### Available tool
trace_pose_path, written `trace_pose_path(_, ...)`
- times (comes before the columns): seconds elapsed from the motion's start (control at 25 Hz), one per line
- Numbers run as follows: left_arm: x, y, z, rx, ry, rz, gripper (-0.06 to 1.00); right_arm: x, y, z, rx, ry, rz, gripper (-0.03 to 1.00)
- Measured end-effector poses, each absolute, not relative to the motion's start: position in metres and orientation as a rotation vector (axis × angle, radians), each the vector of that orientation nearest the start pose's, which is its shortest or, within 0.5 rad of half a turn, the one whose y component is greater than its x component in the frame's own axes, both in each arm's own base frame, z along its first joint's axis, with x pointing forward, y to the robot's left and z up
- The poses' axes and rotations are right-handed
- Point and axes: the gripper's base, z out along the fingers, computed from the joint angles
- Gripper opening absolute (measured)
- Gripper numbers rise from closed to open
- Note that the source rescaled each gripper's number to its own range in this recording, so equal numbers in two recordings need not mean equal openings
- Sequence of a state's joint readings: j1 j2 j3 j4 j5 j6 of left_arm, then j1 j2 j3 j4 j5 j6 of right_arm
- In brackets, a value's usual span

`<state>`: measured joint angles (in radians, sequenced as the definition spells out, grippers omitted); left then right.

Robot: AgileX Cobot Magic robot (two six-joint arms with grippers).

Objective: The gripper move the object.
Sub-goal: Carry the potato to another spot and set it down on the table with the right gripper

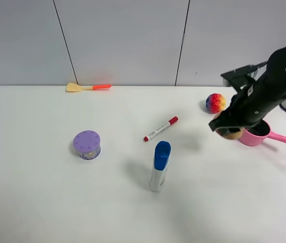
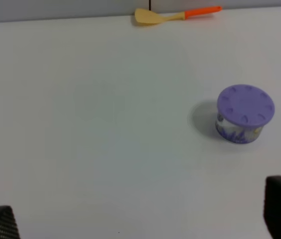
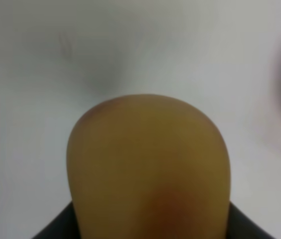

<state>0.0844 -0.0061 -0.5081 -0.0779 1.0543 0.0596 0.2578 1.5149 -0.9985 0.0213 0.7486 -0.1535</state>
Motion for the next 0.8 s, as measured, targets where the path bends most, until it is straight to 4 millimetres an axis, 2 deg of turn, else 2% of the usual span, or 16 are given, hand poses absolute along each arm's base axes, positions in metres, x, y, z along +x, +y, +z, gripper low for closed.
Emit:
trace_pose_path(0.08, -0.006, -0.007, 0.280, -0.021, 2.021, -0.002, 1.00, 0.288, 0.082, 0.265, -0.547, 2.609, 0.063, 0.00)
trace_pose_path(0.2, -0.006, -0.007, 0.280, -0.021, 2.021, -0.002, 1.00, 0.294, 0.098, 0.294, -0.582, 2.499, 0.090, 0.01)
trace_pose_path(0.36, -0.006, -0.007, 0.280, -0.021, 2.021, -0.002, 1.00, 0.305, 0.129, 0.317, -0.643, 2.343, 0.137, 0.00)
trace_pose_path(0.44, -0.006, -0.007, 0.280, -0.021, 2.021, -0.002, 1.00, 0.316, 0.146, 0.318, -0.667, 2.285, 0.159, 0.00)
trace_pose_path(0.56, -0.006, -0.007, 0.280, -0.021, 2.021, -0.002, 1.00, 0.339, 0.176, 0.307, -0.710, 2.243, 0.184, 0.00)
trace_pose_path(0.8, -0.006, -0.007, 0.280, -0.021, 2.021, -0.002, 1.00, 0.390, 0.244, 0.268, -0.800, 2.215, 0.224, 0.00)
